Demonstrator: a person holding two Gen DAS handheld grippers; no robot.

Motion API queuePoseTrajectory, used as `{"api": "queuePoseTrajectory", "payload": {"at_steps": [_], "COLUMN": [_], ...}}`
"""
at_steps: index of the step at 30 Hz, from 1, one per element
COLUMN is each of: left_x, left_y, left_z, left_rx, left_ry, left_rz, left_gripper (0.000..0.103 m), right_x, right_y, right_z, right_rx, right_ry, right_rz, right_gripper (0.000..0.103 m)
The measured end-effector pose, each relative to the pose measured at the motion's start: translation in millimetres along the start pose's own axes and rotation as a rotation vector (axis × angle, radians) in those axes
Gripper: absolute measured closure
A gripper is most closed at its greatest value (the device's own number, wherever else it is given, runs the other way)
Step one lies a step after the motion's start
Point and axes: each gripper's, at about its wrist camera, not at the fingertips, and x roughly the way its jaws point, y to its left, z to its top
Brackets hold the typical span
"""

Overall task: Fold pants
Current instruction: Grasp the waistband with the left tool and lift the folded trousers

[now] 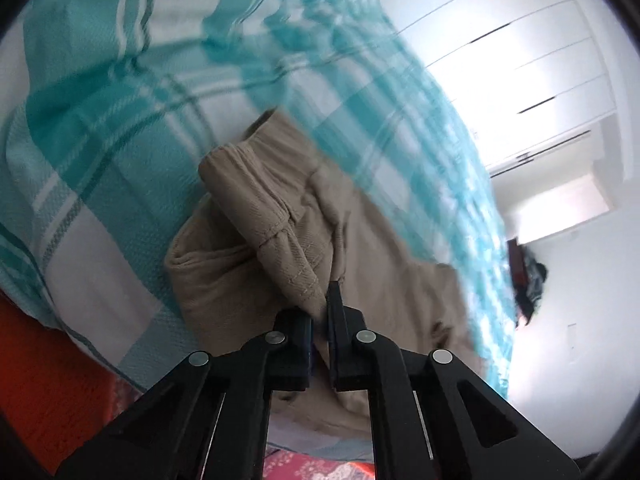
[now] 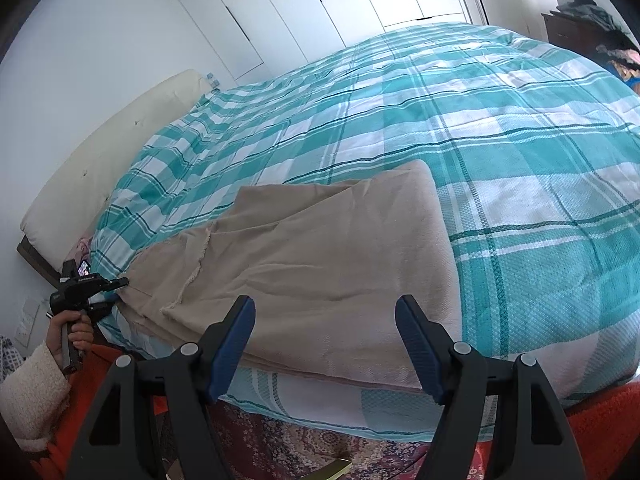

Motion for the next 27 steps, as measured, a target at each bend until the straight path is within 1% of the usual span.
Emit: {"api": "queuePoseTrajectory", "payload": {"at_steps": [2, 4, 6, 7, 8, 10, 11, 14, 16, 17, 19, 21, 23, 24, 25, 26, 27], "left_x": [-13.8, -25.6, -27.6, -24.1, -15.8, -4.8, -0.7, -2.7, -9.9, -16.3, -28.4, -42.4, -53.9, -56.4, -58.1, -58.1, -58.1], "left_y": [-17.5, -29.0, -27.3, -20.3, -5.4, 18.0, 26.3, 21.6, 22.3, 24.1, 26.7, 31.9, 37.5, 40.3, 43.6, 46.5, 48.3], "left_z": [-1.6, -6.3, -13.8, -15.8, -16.6, -17.2, -18.6, -19.1, -17.8, -16.4, -17.0, -18.8, -21.2, -21.7, -22.0, -21.3, -21.3], "left_rx": [0.048, 0.08, 0.098, 0.099, 0.08, 0.026, 0.006, 0.009, -0.009, -0.025, -0.039, -0.053, -0.076, -0.093, -0.112, -0.139, -0.153], "left_ry": [-0.022, -0.026, -0.016, -0.006, 0.014, 0.042, 0.05, 0.045, 0.055, 0.055, 0.037, 0.009, -0.01, -0.015, -0.021, -0.035, -0.045], "left_rz": [-0.027, -0.038, 0.002, 0.038, 0.089, 0.13, 0.132, 0.129, 0.121, 0.117, 0.108, 0.111, 0.093, 0.082, 0.07, 0.053, 0.048], "left_gripper": [0.101, 0.101, 0.101, 0.101, 0.101, 0.101, 0.101, 0.1, 0.096, 0.096, 0.091, 0.091, 0.09, 0.08, 0.063, 0.054, 0.041], "right_x": [0.3, 0.5, 0.3, 0.2, 0.2, 1.3, 2.3, 4.6, 3.7, 3.6, 4.4, 4.5, 3.6, 3.7, 4.5, 6.2, 8.5], "right_y": [1.3, 1.3, 0.8, 0.3, -0.4, -1.3, -1.9, -1.4, -1.0, -1.1, -2.9, -6.0, -8.0, -8.4, -8.8, -8.8, -8.3], "right_z": [-0.8, -1.0, -1.1, -1.1, -1.1, -0.9, -0.6, -1.7, -2.0, -2.2, -2.3, -2.4, -2.2, -1.7, -1.4, -1.2, -1.1], "right_rx": [-0.008, -0.008, -0.004, -0.001, 0.005, 0.013, 0.016, 0.008, 0.001, 0.0, 0.007, 0.02, 0.031, 0.033, 0.035, 0.037, 0.037], "right_ry": [0.003, 0.003, 0.001, -0.001, -0.003, -0.003, 0.0, 0.013, 0.012, 0.012, 0.014, 0.016, 0.011, 0.01, 0.011, 0.017, 0.024], "right_rz": [0.0, -0.001, 0.001, 0.002, 0.003, 0.005, 0.006, 0.005, 0.004, 0.004, 0.001, 0.0, 0.002, 0.003, 0.004, 0.004, 0.004], "right_gripper": [0.031, 0.03, 0.03, 0.03, 0.031, 0.031, 0.031, 0.031, 0.03, 0.03, 0.03, 0.031, 0.03, 0.03, 0.03, 0.03, 0.03]}}
